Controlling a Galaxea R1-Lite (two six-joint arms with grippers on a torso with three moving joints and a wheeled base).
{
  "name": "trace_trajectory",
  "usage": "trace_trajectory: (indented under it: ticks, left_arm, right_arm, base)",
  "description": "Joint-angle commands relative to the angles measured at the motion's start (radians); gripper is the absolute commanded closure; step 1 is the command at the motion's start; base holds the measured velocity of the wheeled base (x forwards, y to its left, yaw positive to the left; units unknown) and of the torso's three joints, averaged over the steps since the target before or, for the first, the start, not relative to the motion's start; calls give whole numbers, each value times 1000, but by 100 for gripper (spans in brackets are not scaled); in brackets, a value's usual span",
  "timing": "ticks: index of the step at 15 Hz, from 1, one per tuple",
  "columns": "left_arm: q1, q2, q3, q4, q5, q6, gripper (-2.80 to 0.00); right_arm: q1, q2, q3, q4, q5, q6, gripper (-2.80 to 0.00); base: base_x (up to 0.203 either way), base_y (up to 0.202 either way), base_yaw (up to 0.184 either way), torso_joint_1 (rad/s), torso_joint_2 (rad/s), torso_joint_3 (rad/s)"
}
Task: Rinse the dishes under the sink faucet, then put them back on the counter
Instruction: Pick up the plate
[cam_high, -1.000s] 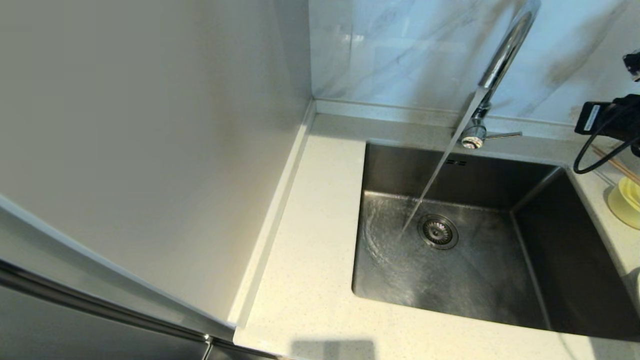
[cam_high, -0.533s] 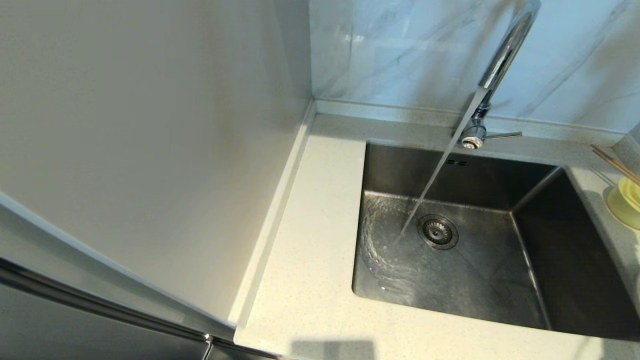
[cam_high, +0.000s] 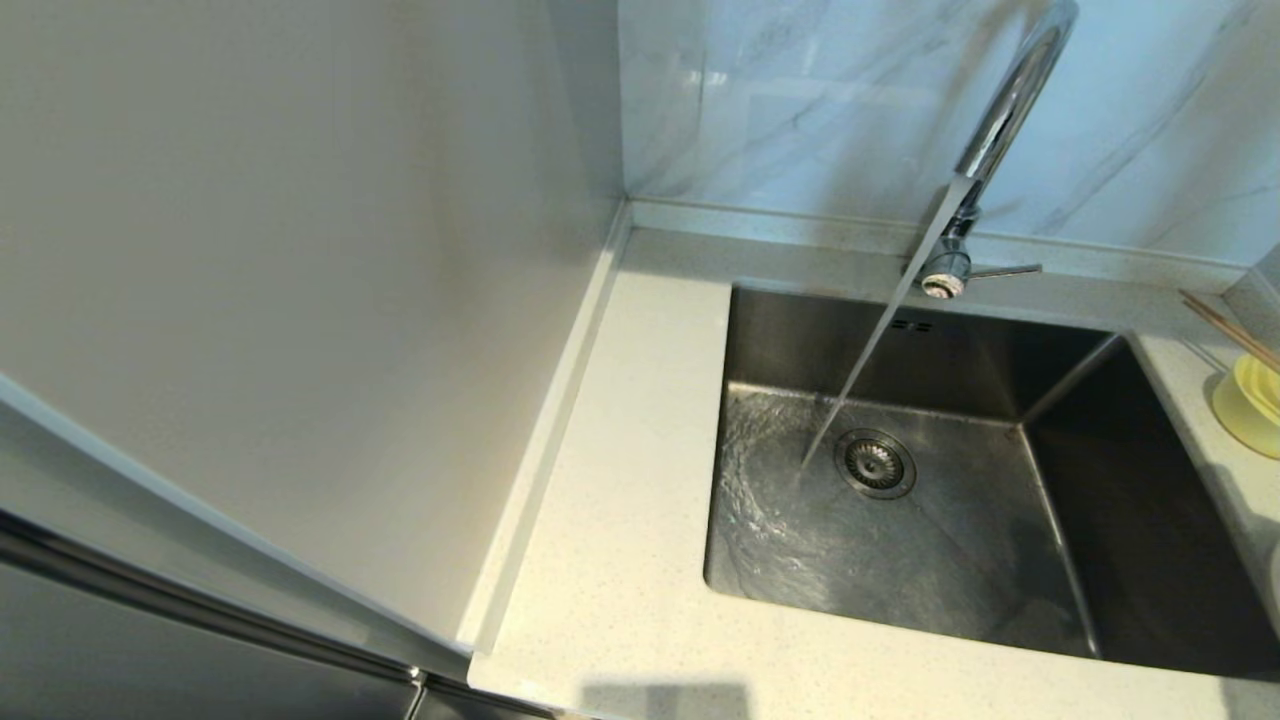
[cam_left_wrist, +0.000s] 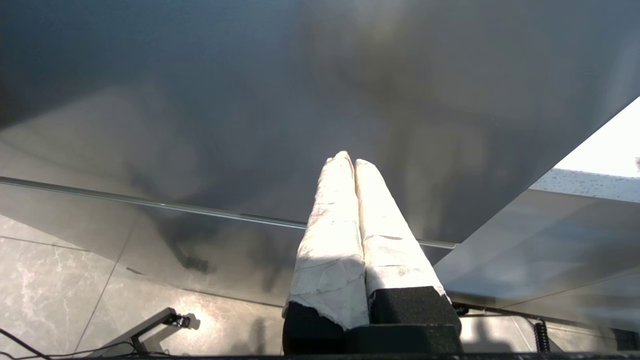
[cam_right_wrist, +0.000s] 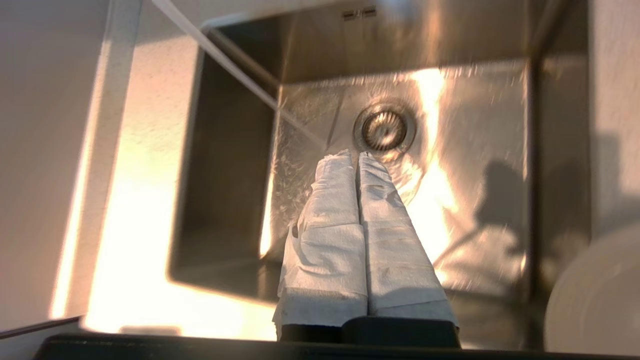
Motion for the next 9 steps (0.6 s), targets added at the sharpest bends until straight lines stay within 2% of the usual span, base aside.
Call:
trace_trajectory:
  ticks: [1, 2, 3, 5, 6, 7, 9]
  left_arm:
    - [0, 0, 0, 0, 0, -1, 0]
    - [0, 0, 0, 0, 0, -1, 0]
    - [0, 2, 0, 0, 0, -1, 0]
    - [0, 0, 0, 0, 0, -1, 0]
    - [0, 0, 0, 0, 0, -1, 0]
    - [0, 0, -2, 0, 0, 0, 0]
    - [0, 0, 0, 0, 0, -1, 0]
  right_arm:
    - [-12, 11, -121, 235, 3, 2, 0]
    - [-29, 29, -176, 337, -8, 2, 0]
    - [-43, 43, -194, 370, -54, 1, 0]
    - [-48, 76, -196, 365, -138, 1, 0]
    - [-48, 90, -193, 365, -144, 1, -66]
    - [-48, 105, -189, 365, -146, 2, -280]
    - [-44, 124, -183, 365, -175, -24, -280]
  base:
    - [0, 0, 0, 0, 0, 0]
    - [0, 0, 0, 0, 0, 0]
    - [0, 0, 0, 0, 0, 0]
    - [0, 0, 0, 0, 0, 0]
    - [0, 0, 0, 0, 0, 0]
    - [0, 0, 0, 0, 0, 0]
    - [0, 0, 0, 0, 0, 0]
